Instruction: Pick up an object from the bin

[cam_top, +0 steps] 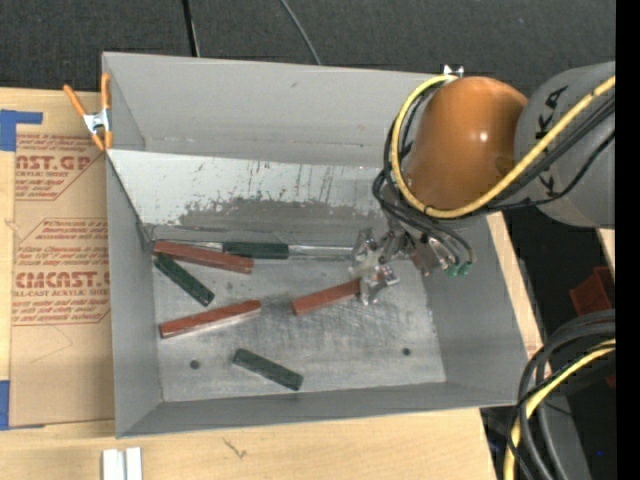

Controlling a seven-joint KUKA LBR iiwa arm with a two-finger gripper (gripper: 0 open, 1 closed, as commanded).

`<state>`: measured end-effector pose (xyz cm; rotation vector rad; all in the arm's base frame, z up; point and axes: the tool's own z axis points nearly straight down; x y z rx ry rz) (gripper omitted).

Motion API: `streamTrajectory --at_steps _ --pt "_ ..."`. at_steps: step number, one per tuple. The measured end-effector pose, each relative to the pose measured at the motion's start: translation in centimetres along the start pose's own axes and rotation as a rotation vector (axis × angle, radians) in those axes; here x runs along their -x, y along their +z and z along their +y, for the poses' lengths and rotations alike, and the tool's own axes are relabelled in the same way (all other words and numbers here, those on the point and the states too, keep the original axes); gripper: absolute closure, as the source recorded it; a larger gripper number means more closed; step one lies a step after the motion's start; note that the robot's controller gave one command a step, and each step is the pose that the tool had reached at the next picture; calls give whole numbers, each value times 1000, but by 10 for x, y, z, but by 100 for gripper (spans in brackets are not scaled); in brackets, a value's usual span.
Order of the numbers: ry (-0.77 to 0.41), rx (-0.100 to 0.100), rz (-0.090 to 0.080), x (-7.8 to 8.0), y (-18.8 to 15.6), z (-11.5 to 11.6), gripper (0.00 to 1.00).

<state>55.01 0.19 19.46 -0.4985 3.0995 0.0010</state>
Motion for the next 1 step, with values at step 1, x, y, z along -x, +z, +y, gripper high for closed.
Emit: streamTrajectory --at_steps 1 --pt "-463 1 0 0 -139 -22 100"
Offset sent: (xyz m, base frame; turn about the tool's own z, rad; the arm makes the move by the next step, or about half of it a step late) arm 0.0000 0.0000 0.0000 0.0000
